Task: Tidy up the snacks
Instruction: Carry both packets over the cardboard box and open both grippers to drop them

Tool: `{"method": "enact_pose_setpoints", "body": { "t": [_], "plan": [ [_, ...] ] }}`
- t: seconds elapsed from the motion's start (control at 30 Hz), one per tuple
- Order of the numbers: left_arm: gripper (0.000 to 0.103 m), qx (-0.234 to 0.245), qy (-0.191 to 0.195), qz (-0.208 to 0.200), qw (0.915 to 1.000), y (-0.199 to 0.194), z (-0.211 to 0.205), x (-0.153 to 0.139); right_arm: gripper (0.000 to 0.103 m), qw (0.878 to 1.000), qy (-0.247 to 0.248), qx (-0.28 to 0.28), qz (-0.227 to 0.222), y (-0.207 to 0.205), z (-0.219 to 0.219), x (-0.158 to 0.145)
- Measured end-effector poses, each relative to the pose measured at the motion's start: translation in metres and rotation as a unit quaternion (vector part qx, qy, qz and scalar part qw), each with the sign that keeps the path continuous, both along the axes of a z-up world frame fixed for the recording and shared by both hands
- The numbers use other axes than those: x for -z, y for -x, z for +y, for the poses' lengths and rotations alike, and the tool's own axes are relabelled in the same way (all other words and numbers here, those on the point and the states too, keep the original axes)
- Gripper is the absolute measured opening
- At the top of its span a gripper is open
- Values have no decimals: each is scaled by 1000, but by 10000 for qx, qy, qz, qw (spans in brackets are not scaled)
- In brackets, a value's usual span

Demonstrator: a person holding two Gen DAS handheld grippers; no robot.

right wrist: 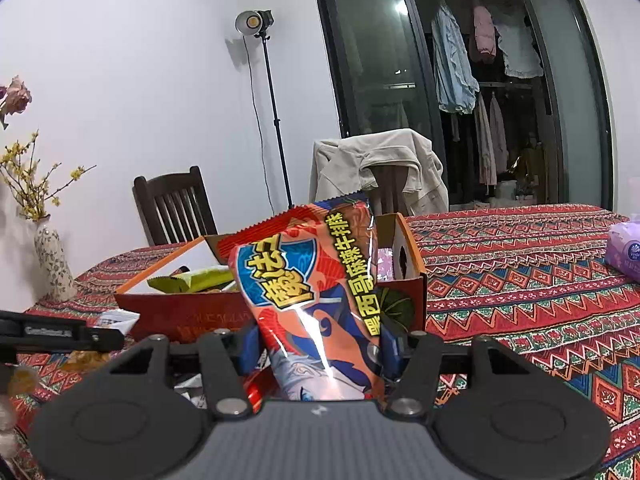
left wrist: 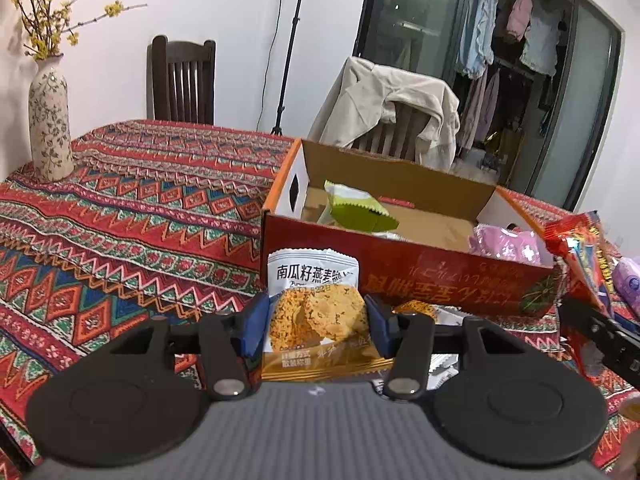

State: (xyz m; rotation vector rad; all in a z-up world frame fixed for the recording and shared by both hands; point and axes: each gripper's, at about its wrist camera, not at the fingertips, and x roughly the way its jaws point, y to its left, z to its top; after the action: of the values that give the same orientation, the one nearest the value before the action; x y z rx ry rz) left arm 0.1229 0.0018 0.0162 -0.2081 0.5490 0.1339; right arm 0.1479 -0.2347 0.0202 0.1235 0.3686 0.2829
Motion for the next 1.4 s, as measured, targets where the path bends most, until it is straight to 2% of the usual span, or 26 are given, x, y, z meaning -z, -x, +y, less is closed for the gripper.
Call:
{"method": "enact_pose_setpoints", "body": {
  "t": [0.2,0.43,0.63,0.9,1.13,1.4],
  "plan": [
    [53,131,2,-256,9996,15,1,-17,56,10000,80,10,-55,0,5,-7],
    [53,246,-65,-606,9978,15,-1,-47,56,9995,180,30,-267,2,13,-37],
    [53,339,-161,-858,9956,2,-10,-68,56,9982,299,86,-516,-11,20,-67],
    [53,355,-238,-1175,9922,-32,-21,-90,56,9979,305,247,-512,-49,26,-85],
    [53,249,-346,-1258,9911,-77,-26,-87,56,9980,310,444,-339,-93,36,-76],
    [53,199,-646,-1322,9889,-117,-31,-60,56,9975,308,601,-201,-133,34,-53]
  ]
}}
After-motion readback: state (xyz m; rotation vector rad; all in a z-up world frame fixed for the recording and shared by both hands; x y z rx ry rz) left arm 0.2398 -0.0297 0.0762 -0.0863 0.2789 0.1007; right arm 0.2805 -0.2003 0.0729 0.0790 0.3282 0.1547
